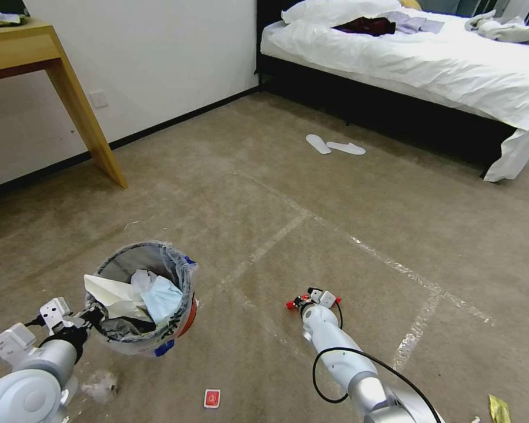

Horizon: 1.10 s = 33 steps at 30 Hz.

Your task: Pick up the trash bin and place the garbage on the floor into it.

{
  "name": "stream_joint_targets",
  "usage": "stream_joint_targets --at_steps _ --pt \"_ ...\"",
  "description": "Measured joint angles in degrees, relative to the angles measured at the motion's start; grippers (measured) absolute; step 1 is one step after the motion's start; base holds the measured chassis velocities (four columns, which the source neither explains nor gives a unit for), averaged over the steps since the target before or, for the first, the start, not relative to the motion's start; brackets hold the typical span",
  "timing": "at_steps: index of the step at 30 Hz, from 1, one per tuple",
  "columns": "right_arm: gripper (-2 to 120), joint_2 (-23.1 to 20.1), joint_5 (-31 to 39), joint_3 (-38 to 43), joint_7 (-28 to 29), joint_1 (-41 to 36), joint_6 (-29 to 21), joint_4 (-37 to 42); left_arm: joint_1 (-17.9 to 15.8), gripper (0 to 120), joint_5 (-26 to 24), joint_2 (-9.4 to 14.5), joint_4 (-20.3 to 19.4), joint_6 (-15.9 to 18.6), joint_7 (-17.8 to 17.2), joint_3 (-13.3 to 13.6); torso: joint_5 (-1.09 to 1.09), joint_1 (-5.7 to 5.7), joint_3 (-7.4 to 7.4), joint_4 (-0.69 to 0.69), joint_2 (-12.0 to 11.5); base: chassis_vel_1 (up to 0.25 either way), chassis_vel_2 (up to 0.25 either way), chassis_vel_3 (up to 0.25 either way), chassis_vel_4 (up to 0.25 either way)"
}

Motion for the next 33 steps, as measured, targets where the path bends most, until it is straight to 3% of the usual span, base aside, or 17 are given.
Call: stream_joint_targets --at_steps 11,17,22,25,27,31,33 --pt "0 -8.07 5.27 -5.24 4.34 -11.62 -2.04 25.09 -1.45 1 0.02 0.17 2.34 -0.04 -0.19 0.56 0.0 0.0 -0.01 -0.01 0.0 0.0 0.0 0.0 0.0" --pt "0 -11.71 3.82 -7.46 3.38 -16.17 0.66 35.08 -1.64 1 -0.07 0.17 2.48 -0.03 -0.24 0.92 0.0 0.0 0.0 -0.01 0.0 0.0 0.0 0.0 0.0" --pt "0 -15.83 3.84 -9.12 1.58 -19.93 2.7 48.95 -1.69 1 -0.1 0.06 2.39 0.07 -0.27 1.21 0.02 0.0 0.0 0.0 0.0 0.0 0.0 0.0 0.0" --pt "0 -16.66 3.63 -9.29 1.1 -20.58 3.17 51.69 -1.72 1 -0.1 0.02 2.36 0.09 -0.27 1.27 0.02 0.0 0.0 0.0 0.0 0.0 0.0 0.0 0.0" --pt "0 -19.61 1.74 -10.11 -0.16 -22.37 5.05 61.04 -1.84 1 -0.09 -0.07 2.21 0.13 -0.27 1.58 0.02 0.0 0.0 -0.02 0.0 0.0 0.0 0.0 0.0" --pt "0 -23.04 1.29 -11.25 -0.71 -22.8 6.38 68.98 -1.98 1 -0.08 -0.14 2.03 0.16 -0.27 1.81 0.0 -0.01 -0.01 -0.01 0.01 0.0 0.0 0.0 0.0" --pt "0 -29.33 1.9 -14.25 -2.13 -21.81 9.42 78.09 -2.12 1 -0.05 -0.2 1.83 0.23 -0.27 2.04 -0.02 0.0 -0.01 -0.01 0.01 0.0 0.0 0.0 0.0"
